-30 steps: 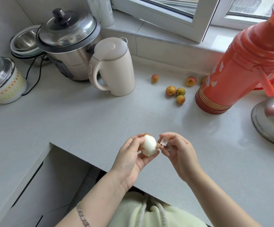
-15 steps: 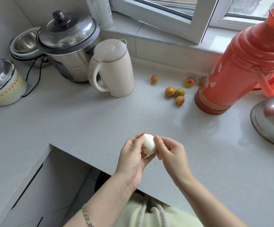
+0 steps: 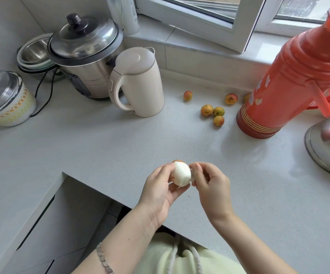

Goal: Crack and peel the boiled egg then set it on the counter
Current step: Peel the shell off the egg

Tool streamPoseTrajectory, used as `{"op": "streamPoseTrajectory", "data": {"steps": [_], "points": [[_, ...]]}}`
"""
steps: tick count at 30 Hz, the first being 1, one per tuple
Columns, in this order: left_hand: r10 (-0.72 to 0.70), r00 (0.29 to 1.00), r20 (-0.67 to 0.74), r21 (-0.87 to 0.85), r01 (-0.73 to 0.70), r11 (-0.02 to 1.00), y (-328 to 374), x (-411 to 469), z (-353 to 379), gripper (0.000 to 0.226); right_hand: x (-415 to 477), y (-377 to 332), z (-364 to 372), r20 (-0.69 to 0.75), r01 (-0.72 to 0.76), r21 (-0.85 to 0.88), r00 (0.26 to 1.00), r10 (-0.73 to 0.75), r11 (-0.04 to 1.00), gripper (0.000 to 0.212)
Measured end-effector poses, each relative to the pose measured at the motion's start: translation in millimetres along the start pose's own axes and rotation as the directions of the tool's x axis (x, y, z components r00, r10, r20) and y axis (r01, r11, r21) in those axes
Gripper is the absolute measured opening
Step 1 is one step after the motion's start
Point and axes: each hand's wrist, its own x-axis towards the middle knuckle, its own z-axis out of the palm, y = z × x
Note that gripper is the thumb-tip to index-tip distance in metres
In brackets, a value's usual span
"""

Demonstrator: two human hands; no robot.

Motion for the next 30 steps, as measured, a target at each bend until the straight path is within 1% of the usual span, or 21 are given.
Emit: {"op": "streamPoseTrajectory", "data": {"steps": [3, 5, 8, 10, 12, 14, 16, 19, 20, 21, 23, 26, 28, 30], "points": [[-0.03, 0.999, 0.021, 0.105, 0.027, 0.994, -2, 0, -6, 0.023, 0, -5, -4, 0.085, -0.115, 0.153, 0.991, 0.102, 0.982, 0.023], [-0.061, 0.998, 0.034, 0.092, 0.058, 0.994, -4, -1, -8, 0.019, 2, -7, -7, 0.147, -0.22, 0.287, 0.972, 0.185, 0.932, 0.025], [-0.118, 0.992, 0.053, -0.007, 0.119, 0.993, -2, -2, -9, 0.016, 7, -6, -14, 0.238, -0.361, 0.472, 0.93, 0.278, 0.804, 0.032], [-0.127, 0.991, 0.049, 0.0, 0.127, 0.992, -3, -2, -9, 0.018, 10, -5, -21, 0.316, -0.429, 0.552, 0.901, 0.296, 0.715, 0.034], [-0.133, 0.99, 0.038, 0.003, 0.133, 0.991, -3, -2, -9, 0.018, 11, -2, -25, 0.381, -0.477, 0.574, 0.875, 0.298, 0.666, 0.032], [-0.145, 0.989, 0.033, -0.007, 0.145, 0.989, -3, -2, -8, 0.016, 11, -2, -25, 0.415, -0.51, 0.567, 0.855, 0.31, 0.647, 0.036], [-0.156, 0.987, 0.033, -0.024, 0.157, 0.987, -3, -2, -8, 0.017, 10, -2, -24, 0.423, -0.524, 0.567, 0.848, 0.321, 0.636, 0.037], [-0.159, 0.987, 0.034, -0.027, 0.16, 0.987, -3, -1, -9, 0.027, 11, -2, -23, 0.428, -0.55, 0.567, 0.833, 0.351, 0.614, 0.032], [-0.157, 0.987, 0.032, -0.022, 0.158, 0.987, -3, -2, -9, 0.031, 11, -1, -23, 0.431, -0.558, 0.554, 0.827, 0.361, 0.618, 0.033], [-0.152, 0.988, 0.029, -0.013, 0.152, 0.988, -3, -2, -10, 0.034, 11, 0, -23, 0.431, -0.556, 0.524, 0.826, 0.362, 0.645, 0.034], [-0.126, 0.992, 0.024, 0.015, 0.126, 0.992, -3, -3, -10, 0.036, 11, 3, -21, 0.423, -0.516, 0.421, 0.839, 0.341, 0.746, 0.034], [-0.071, 0.997, 0.02, 0.081, 0.069, 0.994, -4, -4, -8, 0.034, 8, 2, -17, 0.406, -0.403, 0.283, 0.872, 0.272, 0.87, 0.021], [-0.037, 0.999, 0.012, 0.112, 0.035, 0.993, -4, -5, -6, 0.03, 6, -2, -15, 0.385, -0.316, 0.241, 0.899, 0.208, 0.918, 0.013], [-0.019, 1.0, 0.002, 0.121, 0.019, 0.992, -3, -5, -6, 0.027, 4, -5, -13, 0.372, -0.258, 0.24, 0.915, 0.157, 0.936, 0.009]]}}
